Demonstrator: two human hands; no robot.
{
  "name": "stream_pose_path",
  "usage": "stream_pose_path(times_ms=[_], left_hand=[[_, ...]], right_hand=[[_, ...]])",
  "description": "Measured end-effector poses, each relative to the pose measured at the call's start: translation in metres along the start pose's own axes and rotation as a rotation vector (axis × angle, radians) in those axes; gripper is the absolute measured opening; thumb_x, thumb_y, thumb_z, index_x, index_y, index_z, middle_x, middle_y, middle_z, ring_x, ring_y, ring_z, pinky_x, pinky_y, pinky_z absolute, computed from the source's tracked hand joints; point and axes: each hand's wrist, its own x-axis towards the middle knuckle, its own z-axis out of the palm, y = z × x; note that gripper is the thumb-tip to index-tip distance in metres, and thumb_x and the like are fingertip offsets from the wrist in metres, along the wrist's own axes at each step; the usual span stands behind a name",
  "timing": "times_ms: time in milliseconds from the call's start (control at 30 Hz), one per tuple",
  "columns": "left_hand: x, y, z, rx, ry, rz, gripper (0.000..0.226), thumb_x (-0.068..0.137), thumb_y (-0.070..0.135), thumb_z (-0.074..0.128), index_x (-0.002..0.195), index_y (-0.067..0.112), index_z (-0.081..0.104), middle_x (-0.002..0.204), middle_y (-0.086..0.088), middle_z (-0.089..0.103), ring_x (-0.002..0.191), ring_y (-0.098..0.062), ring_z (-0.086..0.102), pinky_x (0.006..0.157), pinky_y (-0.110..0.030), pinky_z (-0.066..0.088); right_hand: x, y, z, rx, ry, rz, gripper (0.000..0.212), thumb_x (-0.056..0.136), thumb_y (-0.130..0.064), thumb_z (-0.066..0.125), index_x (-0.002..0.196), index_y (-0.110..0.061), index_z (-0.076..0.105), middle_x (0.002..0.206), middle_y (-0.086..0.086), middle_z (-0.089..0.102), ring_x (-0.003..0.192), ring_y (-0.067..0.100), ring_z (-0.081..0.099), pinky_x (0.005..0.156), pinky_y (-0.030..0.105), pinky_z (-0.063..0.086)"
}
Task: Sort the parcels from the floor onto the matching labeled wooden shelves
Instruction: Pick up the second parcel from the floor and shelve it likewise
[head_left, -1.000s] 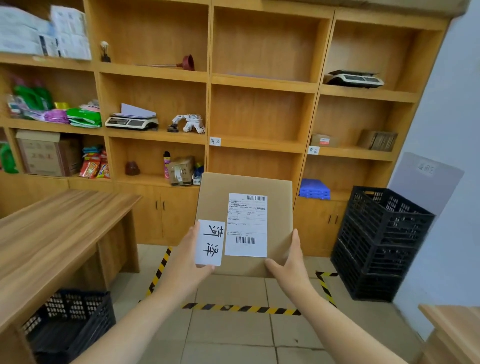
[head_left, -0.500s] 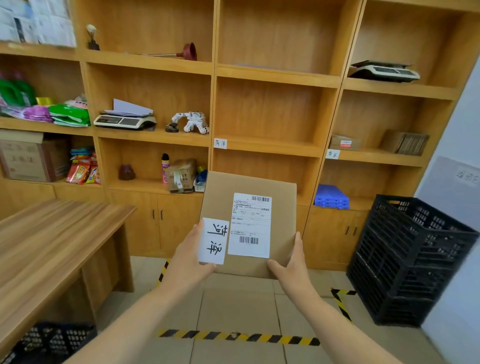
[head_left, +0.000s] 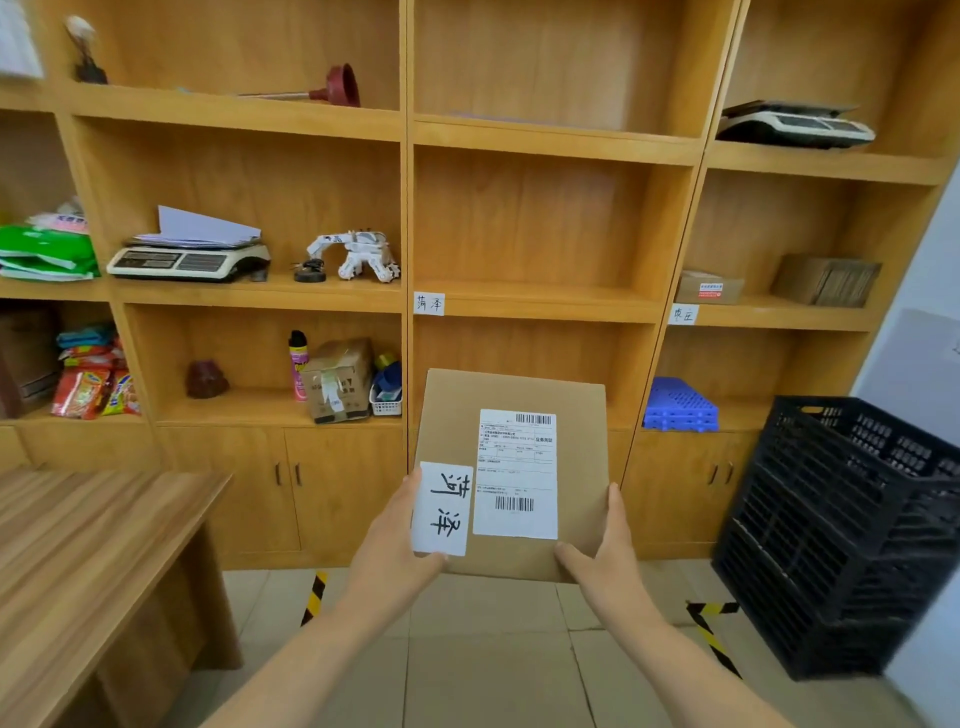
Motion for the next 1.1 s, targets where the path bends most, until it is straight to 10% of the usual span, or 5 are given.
stream_pose_path(times_ms=[1100], left_hand=[[0.436,-0.094,0.078,-0.027,0.074,-0.131,0.099,0.069,0.002,0.067,0.099,0.082,0.017,0.097,0.046,0.056,0.097,0.013,0.055,0.060,-0.019,0.050]], right_hand=[[0.483,0.058,0.066,-0.025,-0.096,-0.038,0.101,0.079,-0.020,0.069,0.148,-0.030,-0.004,0.154,-0.008,0.021,0.138,0.013,0.026,0.113,0.033,0.026]])
